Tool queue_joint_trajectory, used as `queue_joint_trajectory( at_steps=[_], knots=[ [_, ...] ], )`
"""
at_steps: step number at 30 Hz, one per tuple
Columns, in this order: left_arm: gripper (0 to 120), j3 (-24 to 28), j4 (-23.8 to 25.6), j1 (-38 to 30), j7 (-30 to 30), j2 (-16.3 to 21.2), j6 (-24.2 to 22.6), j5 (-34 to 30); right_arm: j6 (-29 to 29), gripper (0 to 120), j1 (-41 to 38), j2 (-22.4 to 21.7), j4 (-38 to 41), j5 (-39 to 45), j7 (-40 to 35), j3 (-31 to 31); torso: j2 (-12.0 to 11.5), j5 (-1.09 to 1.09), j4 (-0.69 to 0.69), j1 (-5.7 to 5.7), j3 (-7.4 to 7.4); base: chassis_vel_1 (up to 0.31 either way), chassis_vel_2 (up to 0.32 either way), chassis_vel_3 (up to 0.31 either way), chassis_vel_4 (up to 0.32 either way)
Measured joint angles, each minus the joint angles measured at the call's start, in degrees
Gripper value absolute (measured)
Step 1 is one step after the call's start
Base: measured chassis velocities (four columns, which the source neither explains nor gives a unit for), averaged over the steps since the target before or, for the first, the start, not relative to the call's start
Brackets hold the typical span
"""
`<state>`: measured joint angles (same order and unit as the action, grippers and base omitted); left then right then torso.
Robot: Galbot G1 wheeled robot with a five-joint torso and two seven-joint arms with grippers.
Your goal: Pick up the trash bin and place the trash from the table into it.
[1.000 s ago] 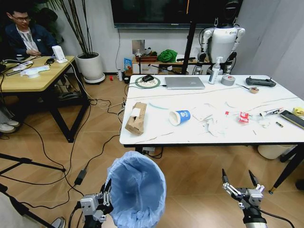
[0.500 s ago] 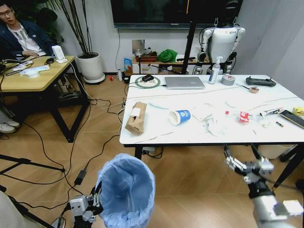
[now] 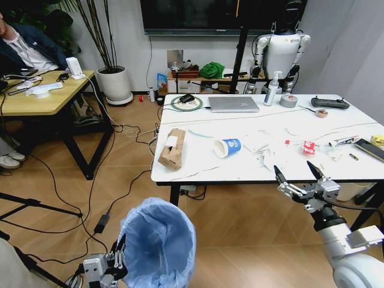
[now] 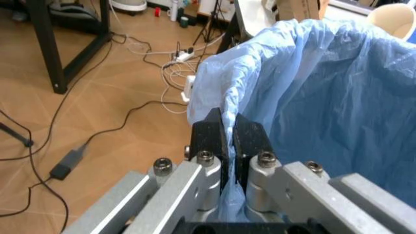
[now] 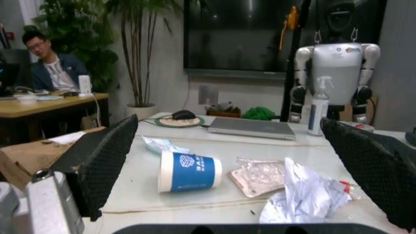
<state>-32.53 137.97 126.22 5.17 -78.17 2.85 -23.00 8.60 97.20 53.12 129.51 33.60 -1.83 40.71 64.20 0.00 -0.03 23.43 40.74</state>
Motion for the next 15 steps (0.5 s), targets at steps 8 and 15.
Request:
queue_joint_trajectory(
  at_steps=[8,15],
  knots=[
    [0,-1.85,-0.33,-0.92,0.14,-0.01,-1.27,-1.34,-1.08,100,-5.11,-2.55,-1.41,1.7,-0.61,-2.84,-0.05,0.01,0.02,-0.01,-0.02,0.0,0.0,0.0,0.0],
    [0,-2.55,-1.05,-0.8,-0.31,-0.89,-0.65,-1.18,-2.81,100,-10.53,-3.99,-2.83,4.68,-1.95,-6.14,-0.07,0.0,0.02,-0.04,-0.04,0.0,0.0,0.0,0.0]
  ],
)
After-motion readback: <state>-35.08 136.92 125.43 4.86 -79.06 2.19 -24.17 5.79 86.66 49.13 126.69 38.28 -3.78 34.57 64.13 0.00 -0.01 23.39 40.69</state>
